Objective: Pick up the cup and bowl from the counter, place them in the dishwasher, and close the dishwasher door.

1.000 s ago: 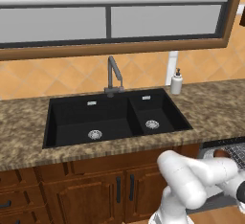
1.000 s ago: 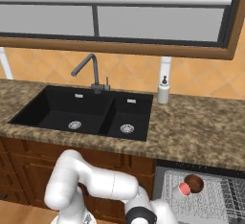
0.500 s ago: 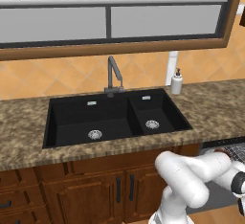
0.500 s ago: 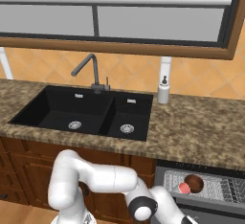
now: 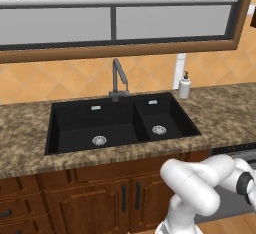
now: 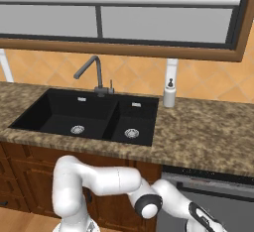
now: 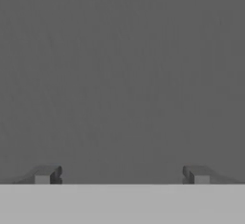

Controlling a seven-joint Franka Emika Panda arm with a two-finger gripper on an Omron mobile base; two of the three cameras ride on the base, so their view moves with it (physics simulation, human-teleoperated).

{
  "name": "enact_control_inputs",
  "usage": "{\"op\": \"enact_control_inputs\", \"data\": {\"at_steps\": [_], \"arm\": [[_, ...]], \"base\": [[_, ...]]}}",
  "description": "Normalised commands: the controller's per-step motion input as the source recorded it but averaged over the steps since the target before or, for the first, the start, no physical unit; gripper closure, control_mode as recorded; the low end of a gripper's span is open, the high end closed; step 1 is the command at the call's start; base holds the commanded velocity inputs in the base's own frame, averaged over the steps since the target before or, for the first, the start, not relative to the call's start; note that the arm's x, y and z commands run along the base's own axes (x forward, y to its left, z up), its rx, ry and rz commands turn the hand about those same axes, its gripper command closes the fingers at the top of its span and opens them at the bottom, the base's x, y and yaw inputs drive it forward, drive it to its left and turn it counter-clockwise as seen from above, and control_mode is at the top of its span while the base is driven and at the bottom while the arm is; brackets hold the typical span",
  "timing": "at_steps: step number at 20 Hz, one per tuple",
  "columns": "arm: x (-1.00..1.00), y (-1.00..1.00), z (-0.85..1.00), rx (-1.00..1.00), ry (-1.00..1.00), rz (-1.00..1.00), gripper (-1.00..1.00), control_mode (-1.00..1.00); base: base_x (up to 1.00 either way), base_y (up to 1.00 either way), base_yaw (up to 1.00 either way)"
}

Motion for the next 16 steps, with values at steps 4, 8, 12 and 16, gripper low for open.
{"op": "enact_control_inputs", "data": {"at_steps": [4, 8, 12, 16], "arm": [[0.30, -0.22, -0.21, 0.00, 0.00, 0.08, -1.00, -1.00], [0.21, -0.18, -0.25, 0.00, 0.00, 0.08, -1.00, -1.00], [0.17, -0.11, -0.17, 0.00, 0.00, 0.07, -1.00, -1.00], [0.05, -0.16, -0.10, 0.00, 0.00, 0.12, -1.00, -1.00]], "base": [[0.00, 0.00, 0.00], [0.00, 0.00, 0.00], [0.00, 0.00, 0.00], [0.00, 0.00, 0.00]]}}
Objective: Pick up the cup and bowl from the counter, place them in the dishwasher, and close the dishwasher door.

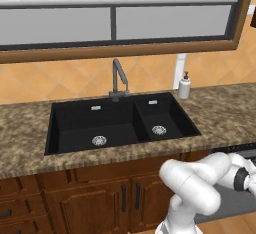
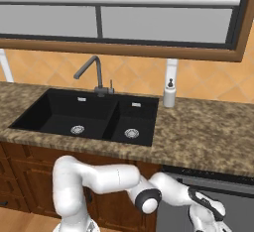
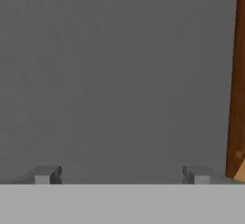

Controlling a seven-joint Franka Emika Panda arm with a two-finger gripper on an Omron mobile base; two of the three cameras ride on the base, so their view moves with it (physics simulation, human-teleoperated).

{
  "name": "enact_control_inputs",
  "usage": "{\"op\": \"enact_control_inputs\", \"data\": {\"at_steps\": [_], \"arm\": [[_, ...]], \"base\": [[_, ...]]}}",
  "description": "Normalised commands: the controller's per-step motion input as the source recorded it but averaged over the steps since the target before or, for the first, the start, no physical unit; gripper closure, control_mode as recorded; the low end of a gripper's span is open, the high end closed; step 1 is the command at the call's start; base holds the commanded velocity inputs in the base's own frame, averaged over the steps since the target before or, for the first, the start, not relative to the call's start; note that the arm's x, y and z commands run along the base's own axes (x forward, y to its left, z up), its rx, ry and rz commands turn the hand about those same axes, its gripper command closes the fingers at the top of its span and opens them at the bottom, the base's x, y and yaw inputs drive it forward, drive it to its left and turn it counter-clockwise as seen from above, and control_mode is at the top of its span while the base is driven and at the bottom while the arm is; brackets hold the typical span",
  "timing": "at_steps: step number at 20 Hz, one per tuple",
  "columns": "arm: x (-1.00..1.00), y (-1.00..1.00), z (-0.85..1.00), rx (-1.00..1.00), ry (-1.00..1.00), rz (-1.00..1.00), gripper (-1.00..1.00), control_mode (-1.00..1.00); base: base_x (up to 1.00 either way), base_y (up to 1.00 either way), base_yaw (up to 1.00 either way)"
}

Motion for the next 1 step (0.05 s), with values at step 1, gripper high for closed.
{"op": "enact_control_inputs", "data": {"at_steps": [1], "arm": [[-0.14, -0.39, 0.00, 0.00, 0.00, 0.15, -1.00, -1.00]], "base": [[0.00, 0.00, 0.00]]}}
